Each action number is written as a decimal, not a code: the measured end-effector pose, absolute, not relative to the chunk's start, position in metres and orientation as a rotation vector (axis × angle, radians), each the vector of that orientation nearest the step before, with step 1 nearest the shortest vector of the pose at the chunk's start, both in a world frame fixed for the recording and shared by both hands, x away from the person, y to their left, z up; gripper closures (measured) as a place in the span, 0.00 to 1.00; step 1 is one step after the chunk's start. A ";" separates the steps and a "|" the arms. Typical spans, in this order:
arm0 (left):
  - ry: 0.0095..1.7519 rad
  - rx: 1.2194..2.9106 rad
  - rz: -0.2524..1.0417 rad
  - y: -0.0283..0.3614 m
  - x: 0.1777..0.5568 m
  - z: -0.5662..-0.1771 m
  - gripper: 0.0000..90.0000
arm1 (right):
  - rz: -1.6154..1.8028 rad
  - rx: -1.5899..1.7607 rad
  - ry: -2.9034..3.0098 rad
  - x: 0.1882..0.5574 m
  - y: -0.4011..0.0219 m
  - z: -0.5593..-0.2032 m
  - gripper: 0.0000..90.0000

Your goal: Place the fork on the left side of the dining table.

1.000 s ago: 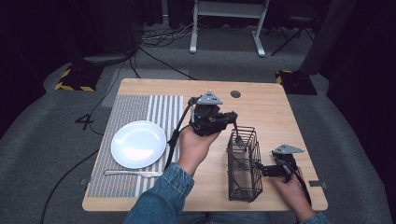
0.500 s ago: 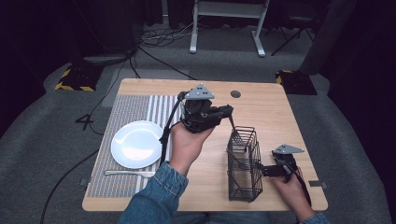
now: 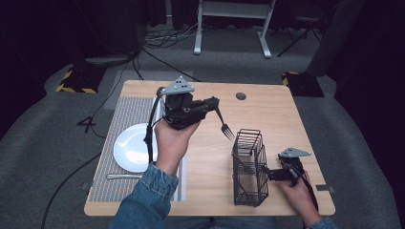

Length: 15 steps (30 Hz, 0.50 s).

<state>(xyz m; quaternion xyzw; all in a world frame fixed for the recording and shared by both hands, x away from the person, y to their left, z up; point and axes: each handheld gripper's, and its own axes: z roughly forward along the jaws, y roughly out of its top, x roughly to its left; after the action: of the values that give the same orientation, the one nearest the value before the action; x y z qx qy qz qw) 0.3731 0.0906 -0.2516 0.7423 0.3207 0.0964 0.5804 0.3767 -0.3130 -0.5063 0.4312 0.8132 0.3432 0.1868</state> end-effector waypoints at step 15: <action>0.909 1.686 0.308 0.128 0.416 -0.258 0.95 | 0.967 1.213 2.289 0.377 -0.313 -0.506 0.08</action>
<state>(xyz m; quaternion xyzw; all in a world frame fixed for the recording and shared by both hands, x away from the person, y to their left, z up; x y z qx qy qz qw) 0.4159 0.1283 -0.2580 0.7170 0.3866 0.1311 0.5650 0.3767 -0.3131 -0.5063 0.4310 0.8132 0.3434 0.1872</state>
